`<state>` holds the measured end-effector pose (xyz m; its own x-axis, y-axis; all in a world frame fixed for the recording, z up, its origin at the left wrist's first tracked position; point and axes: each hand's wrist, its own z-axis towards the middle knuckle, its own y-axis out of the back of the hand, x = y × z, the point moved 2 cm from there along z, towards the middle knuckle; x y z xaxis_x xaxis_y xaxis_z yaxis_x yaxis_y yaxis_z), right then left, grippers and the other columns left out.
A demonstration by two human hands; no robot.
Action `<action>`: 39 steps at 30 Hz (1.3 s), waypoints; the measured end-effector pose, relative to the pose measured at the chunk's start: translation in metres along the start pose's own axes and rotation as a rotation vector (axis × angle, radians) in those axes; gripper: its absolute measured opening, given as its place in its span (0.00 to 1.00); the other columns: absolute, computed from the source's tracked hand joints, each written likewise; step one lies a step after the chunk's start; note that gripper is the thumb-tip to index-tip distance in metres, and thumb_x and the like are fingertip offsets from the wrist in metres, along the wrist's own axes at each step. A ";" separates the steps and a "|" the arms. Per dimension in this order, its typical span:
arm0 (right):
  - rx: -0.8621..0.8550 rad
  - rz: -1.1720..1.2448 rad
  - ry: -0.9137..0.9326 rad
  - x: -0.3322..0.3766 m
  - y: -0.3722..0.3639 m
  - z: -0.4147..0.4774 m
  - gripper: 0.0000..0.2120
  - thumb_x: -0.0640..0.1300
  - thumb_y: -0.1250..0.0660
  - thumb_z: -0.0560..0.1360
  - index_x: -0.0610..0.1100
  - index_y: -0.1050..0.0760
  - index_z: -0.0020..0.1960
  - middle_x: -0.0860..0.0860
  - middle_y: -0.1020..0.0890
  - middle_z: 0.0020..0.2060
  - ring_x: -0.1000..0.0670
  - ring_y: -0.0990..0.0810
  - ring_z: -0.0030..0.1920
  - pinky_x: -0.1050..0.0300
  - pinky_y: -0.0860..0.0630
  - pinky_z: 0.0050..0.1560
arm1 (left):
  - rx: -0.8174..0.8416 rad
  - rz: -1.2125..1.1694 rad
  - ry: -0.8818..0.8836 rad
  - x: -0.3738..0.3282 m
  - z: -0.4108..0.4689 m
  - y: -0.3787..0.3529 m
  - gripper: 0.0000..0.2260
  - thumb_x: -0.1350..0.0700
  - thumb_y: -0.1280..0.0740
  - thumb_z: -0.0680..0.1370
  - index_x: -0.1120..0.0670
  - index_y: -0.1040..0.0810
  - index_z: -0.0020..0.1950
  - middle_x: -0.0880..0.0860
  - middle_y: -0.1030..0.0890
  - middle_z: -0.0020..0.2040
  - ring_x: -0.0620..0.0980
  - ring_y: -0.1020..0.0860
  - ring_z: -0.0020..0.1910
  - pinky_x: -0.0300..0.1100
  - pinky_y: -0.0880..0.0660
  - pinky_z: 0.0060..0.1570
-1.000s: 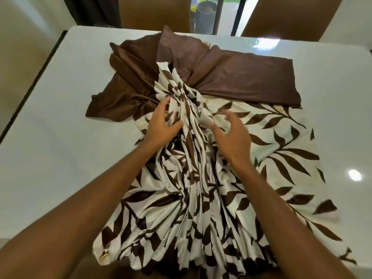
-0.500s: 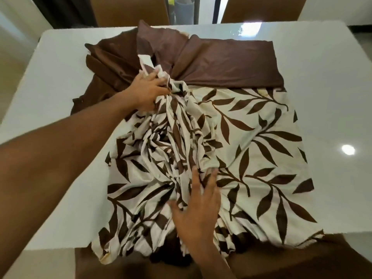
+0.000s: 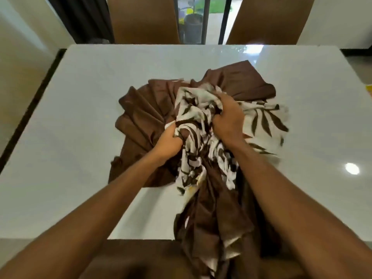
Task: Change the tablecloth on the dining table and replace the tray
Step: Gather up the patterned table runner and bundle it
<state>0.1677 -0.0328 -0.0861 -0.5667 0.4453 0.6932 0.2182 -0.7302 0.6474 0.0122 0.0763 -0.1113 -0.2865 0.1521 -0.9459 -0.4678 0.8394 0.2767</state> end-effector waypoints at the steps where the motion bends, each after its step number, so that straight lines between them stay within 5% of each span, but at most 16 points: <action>1: -0.016 0.010 0.067 0.019 -0.002 0.016 0.29 0.31 0.34 0.69 0.48 0.24 0.68 0.49 0.17 0.57 0.47 0.19 0.57 0.50 0.23 0.58 | -0.070 -0.044 0.023 -0.002 -0.007 0.003 0.22 0.69 0.40 0.79 0.52 0.29 0.71 0.45 0.21 0.61 0.39 0.23 0.59 0.29 0.30 0.62; 3: -0.083 0.050 0.165 0.054 -0.007 0.040 0.29 0.30 0.34 0.69 0.47 0.26 0.68 0.48 0.18 0.56 0.47 0.20 0.55 0.50 0.23 0.57 | -0.141 -0.083 0.061 0.002 -0.016 0.012 0.21 0.67 0.38 0.79 0.55 0.28 0.72 0.45 0.21 0.59 0.42 0.23 0.58 0.30 0.28 0.62; 6: -0.218 0.168 0.219 0.092 -0.006 0.049 0.22 0.33 0.33 0.74 0.43 0.29 0.67 0.47 0.22 0.56 0.49 0.24 0.55 0.55 0.26 0.58 | -0.170 0.020 -0.006 0.011 -0.022 0.028 0.25 0.55 0.33 0.76 0.54 0.30 0.74 0.49 0.22 0.65 0.50 0.24 0.65 0.50 0.29 0.69; 8: -0.236 0.230 0.232 0.092 -0.002 0.031 0.19 0.35 0.33 0.75 0.40 0.29 0.65 0.46 0.24 0.56 0.48 0.26 0.55 0.54 0.26 0.58 | -0.132 0.176 -0.057 0.010 -0.034 0.029 0.28 0.56 0.34 0.76 0.54 0.34 0.76 0.49 0.25 0.68 0.48 0.25 0.66 0.41 0.31 0.68; 10: -0.164 0.260 0.178 0.066 0.000 -0.003 0.19 0.33 0.36 0.72 0.39 0.30 0.63 0.47 0.26 0.54 0.48 0.28 0.55 0.51 0.27 0.56 | -0.027 0.247 -0.093 0.008 -0.048 0.023 0.23 0.54 0.36 0.73 0.51 0.31 0.69 0.50 0.23 0.62 0.49 0.24 0.63 0.36 0.30 0.62; 13: 0.122 0.124 0.011 -0.016 0.002 -0.066 0.18 0.40 0.38 0.71 0.43 0.29 0.61 0.51 0.26 0.55 0.48 0.28 0.56 0.48 0.28 0.56 | 0.155 0.347 -0.096 0.021 -0.063 0.021 0.19 0.49 0.35 0.69 0.49 0.25 0.60 0.50 0.21 0.56 0.49 0.21 0.57 0.41 0.27 0.58; 16: 0.267 -0.042 -0.047 -0.076 0.018 -0.104 0.19 0.51 0.38 0.72 0.45 0.25 0.60 0.46 0.20 0.56 0.40 0.22 0.56 0.40 0.23 0.56 | -0.022 0.134 -0.028 0.024 -0.053 0.044 0.17 0.70 0.33 0.72 0.54 0.18 0.57 0.51 0.17 0.54 0.39 0.19 0.53 0.45 0.25 0.61; 19: 0.162 -0.109 -0.081 -0.083 0.033 -0.116 0.24 0.50 0.38 0.71 0.45 0.24 0.65 0.43 0.22 0.63 0.38 0.24 0.61 0.39 0.25 0.62 | -0.306 0.106 0.000 0.016 -0.030 0.080 0.12 0.57 0.31 0.77 0.53 0.19 0.60 0.53 0.18 0.59 0.45 0.21 0.58 0.46 0.26 0.63; 21: 0.146 -0.023 -0.178 -0.076 0.031 -0.121 0.26 0.50 0.38 0.71 0.47 0.27 0.69 0.44 0.26 0.68 0.39 0.26 0.65 0.38 0.28 0.67 | -0.363 0.244 0.112 0.017 -0.012 0.092 0.25 0.42 0.31 0.77 0.48 0.28 0.72 0.52 0.27 0.72 0.49 0.29 0.70 0.46 0.32 0.70; 24: 0.163 0.228 -0.271 -0.066 0.018 -0.126 0.27 0.52 0.37 0.74 0.46 0.29 0.72 0.45 0.28 0.71 0.46 0.27 0.68 0.49 0.31 0.72 | -0.279 0.018 0.329 0.015 0.009 0.084 0.43 0.34 0.31 0.73 0.46 0.47 0.81 0.52 0.41 0.80 0.53 0.40 0.77 0.52 0.40 0.75; 28: 0.225 0.327 -0.263 -0.063 0.010 -0.114 0.24 0.47 0.33 0.75 0.44 0.27 0.71 0.49 0.21 0.66 0.52 0.23 0.66 0.53 0.27 0.70 | -0.018 -0.328 0.449 0.005 0.044 0.048 0.50 0.31 0.24 0.63 0.45 0.41 0.80 0.51 0.34 0.77 0.53 0.30 0.72 0.53 0.33 0.71; 31: 0.389 0.399 -0.288 -0.056 -0.003 -0.103 0.22 0.55 0.34 0.74 0.50 0.24 0.66 0.54 0.19 0.61 0.57 0.22 0.62 0.53 0.27 0.70 | 0.220 -0.064 0.226 -0.019 0.036 -0.002 0.35 0.45 0.22 0.71 0.53 0.30 0.74 0.48 0.20 0.64 0.43 0.21 0.62 0.37 0.25 0.60; 33: 0.492 0.421 -0.318 -0.055 -0.004 -0.096 0.20 0.58 0.33 0.74 0.53 0.25 0.64 0.56 0.20 0.59 0.57 0.22 0.60 0.51 0.28 0.70 | 0.332 0.195 0.060 -0.022 0.028 -0.026 0.43 0.49 0.19 0.68 0.51 0.38 0.78 0.43 0.23 0.65 0.33 0.24 0.61 0.29 0.28 0.60; 36: 0.714 0.255 -0.127 -0.058 0.009 -0.070 0.25 0.47 0.24 0.73 0.47 0.24 0.68 0.50 0.19 0.61 0.51 0.21 0.62 0.48 0.25 0.68 | 0.362 0.508 0.034 -0.015 0.005 -0.032 0.60 0.41 0.20 0.56 0.39 0.53 0.80 0.46 0.25 0.68 0.46 0.25 0.66 0.46 0.27 0.67; 39: 1.095 -0.042 -0.044 -0.054 0.036 -0.026 0.29 0.46 0.17 0.62 0.51 0.20 0.61 0.54 0.16 0.57 0.52 0.18 0.57 0.51 0.23 0.63 | 0.270 0.812 -0.049 -0.007 -0.020 -0.032 0.57 0.42 0.24 0.58 0.40 0.54 0.79 0.51 0.22 0.63 0.56 0.23 0.61 0.55 0.26 0.61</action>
<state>0.1854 -0.0964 -0.1085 -0.5660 0.4927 0.6610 0.7994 0.1319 0.5862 0.0128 0.0381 -0.1104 -0.4071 0.7771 -0.4799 0.0838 0.5550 0.8276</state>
